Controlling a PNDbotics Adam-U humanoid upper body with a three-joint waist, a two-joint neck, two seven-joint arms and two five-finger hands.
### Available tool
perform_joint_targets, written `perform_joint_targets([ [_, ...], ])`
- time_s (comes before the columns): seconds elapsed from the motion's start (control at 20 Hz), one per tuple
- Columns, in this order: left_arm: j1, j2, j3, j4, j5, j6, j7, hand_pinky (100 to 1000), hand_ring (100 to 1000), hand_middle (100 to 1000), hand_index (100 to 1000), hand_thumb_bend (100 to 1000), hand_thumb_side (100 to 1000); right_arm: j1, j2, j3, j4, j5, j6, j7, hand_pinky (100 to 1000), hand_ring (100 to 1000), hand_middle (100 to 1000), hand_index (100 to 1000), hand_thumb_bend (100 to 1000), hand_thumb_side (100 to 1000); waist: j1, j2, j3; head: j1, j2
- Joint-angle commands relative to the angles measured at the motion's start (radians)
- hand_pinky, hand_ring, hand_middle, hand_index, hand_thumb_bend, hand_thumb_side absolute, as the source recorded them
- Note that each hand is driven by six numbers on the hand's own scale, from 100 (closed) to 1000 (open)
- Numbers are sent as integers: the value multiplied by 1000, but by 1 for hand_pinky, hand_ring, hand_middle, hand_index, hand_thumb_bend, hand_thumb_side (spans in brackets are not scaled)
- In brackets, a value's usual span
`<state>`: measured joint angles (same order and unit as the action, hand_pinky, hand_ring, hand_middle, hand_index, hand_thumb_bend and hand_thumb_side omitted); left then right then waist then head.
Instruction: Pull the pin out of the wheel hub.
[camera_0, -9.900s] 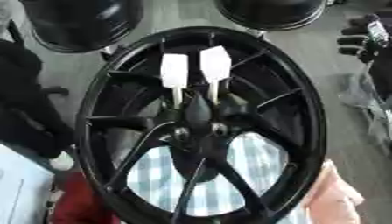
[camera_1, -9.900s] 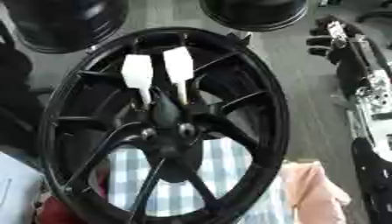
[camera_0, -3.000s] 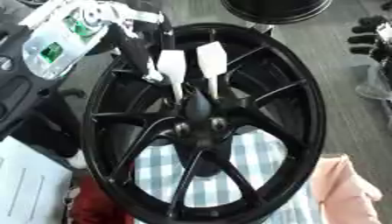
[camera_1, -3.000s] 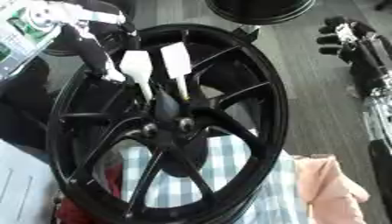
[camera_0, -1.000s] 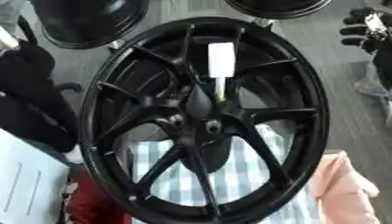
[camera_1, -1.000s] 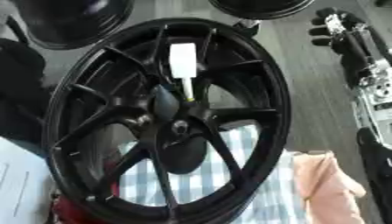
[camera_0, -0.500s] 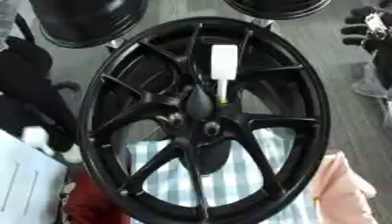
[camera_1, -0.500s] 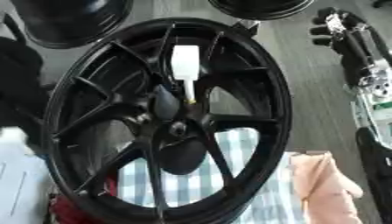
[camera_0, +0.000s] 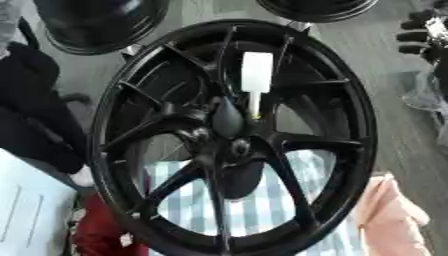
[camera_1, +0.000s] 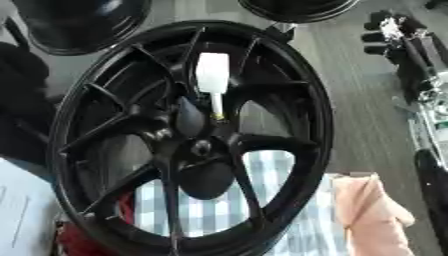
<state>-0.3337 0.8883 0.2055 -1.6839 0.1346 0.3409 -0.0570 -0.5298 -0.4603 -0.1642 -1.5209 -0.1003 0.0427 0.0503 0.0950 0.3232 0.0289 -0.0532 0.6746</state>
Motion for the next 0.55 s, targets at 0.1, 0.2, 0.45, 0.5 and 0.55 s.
perform_joint_targets([
  [0.1,-56,-110,-9,-47,158,-48,210,739,754,671,708,198,482,-20,-9,1,-18,-5,-2,5,755,751,711,780,100,709,-7,-29,-2,8,-8],
  [0.2,-74,-188,-11,-56,201,-70,257,736,753,674,707,204,520,-22,-6,0,-19,-7,-2,3,755,751,710,779,100,708,-10,-29,-3,7,-8],
  [0.45,-84,-343,-4,-70,228,-148,340,737,766,703,720,202,580,-27,2,-1,-21,-13,-2,-3,755,751,710,780,100,705,-18,-26,-5,8,-6],
  [0.5,-82,-360,-7,-66,220,-160,348,737,768,704,721,201,586,-27,3,-2,-22,-15,-3,-5,755,751,709,780,100,704,-19,-26,-6,9,-6],
  [0.55,-80,-374,-10,-63,209,-170,352,738,769,706,722,198,593,-28,3,-2,-22,-17,-3,-8,755,751,709,779,100,704,-20,-25,-6,10,-7],
])
